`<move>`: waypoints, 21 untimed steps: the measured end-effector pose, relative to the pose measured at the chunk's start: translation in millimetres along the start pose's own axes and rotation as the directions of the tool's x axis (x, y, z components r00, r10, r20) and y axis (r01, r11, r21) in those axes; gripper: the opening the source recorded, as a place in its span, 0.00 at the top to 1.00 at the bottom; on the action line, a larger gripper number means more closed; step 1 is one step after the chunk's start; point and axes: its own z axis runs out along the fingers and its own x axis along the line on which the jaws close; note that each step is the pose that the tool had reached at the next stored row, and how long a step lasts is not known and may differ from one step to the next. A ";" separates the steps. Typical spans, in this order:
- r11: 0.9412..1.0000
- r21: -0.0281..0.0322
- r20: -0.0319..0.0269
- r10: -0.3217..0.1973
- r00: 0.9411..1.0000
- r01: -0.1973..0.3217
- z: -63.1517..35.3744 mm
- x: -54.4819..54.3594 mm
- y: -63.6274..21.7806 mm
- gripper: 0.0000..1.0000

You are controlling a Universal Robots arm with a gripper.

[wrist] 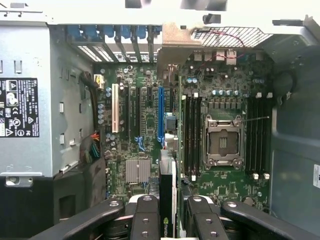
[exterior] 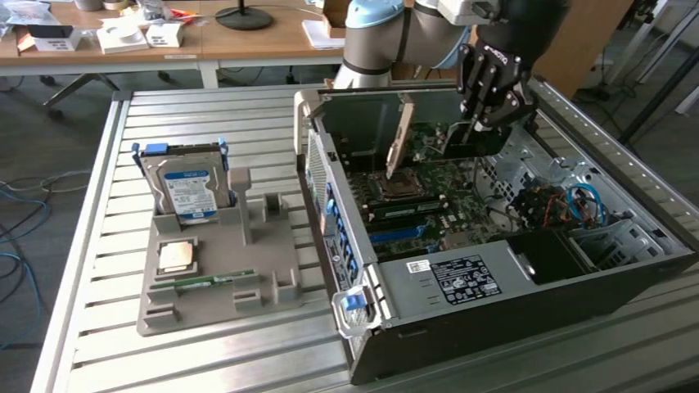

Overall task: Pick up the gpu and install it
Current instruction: 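Insert the gpu into the slot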

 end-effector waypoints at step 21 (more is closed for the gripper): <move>1.000 0.000 0.000 0.000 1.000 0.000 35.3 0.7 3.2 0.74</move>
